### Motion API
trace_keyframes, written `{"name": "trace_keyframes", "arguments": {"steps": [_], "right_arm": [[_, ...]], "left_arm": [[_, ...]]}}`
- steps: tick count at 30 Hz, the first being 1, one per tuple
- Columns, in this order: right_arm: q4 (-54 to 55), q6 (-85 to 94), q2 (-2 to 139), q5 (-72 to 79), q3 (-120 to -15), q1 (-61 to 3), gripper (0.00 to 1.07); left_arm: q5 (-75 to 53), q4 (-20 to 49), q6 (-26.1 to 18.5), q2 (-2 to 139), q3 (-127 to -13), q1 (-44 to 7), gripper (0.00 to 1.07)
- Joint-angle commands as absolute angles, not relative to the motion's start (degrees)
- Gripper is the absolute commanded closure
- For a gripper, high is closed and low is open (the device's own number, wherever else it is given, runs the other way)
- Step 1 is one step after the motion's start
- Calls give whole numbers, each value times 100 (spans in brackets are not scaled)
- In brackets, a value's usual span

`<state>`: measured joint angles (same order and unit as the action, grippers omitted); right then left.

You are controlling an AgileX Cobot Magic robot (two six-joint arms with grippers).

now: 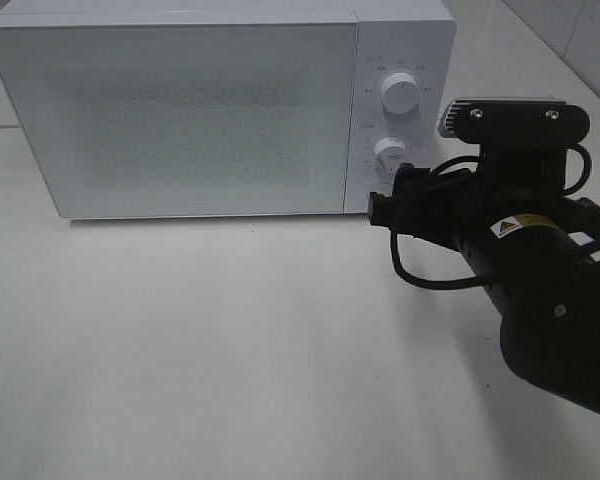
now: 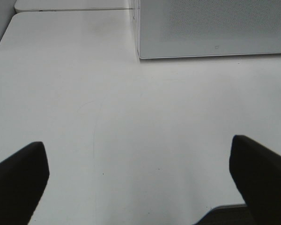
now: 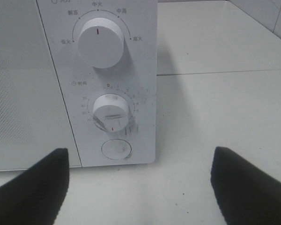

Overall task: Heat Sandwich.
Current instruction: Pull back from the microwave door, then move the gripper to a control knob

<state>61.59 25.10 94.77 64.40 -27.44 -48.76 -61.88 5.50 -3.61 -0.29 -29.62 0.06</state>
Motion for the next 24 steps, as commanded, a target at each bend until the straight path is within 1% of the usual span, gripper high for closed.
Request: {"name": "trace_keyframes", "arguments": {"steps": [1, 8, 18, 24], "right_arm": [[5919, 2355, 9488, 6469, -2790, -4882, 32], [5644, 1925, 9838, 6744, -2796, -4790, 32], [5202, 1799, 10416, 6795, -3191, -4750, 32], [5008, 1799, 10726, 6755, -3552, -4418, 32]], "left_arm": [[-6159, 602, -350, -160, -2962, 17, 9], [-6159, 602, -350, -160, -2962, 17, 9], [-6159, 602, -350, -160, -2962, 17, 9], [-6159, 602, -350, -160, -2962, 17, 9]]}}
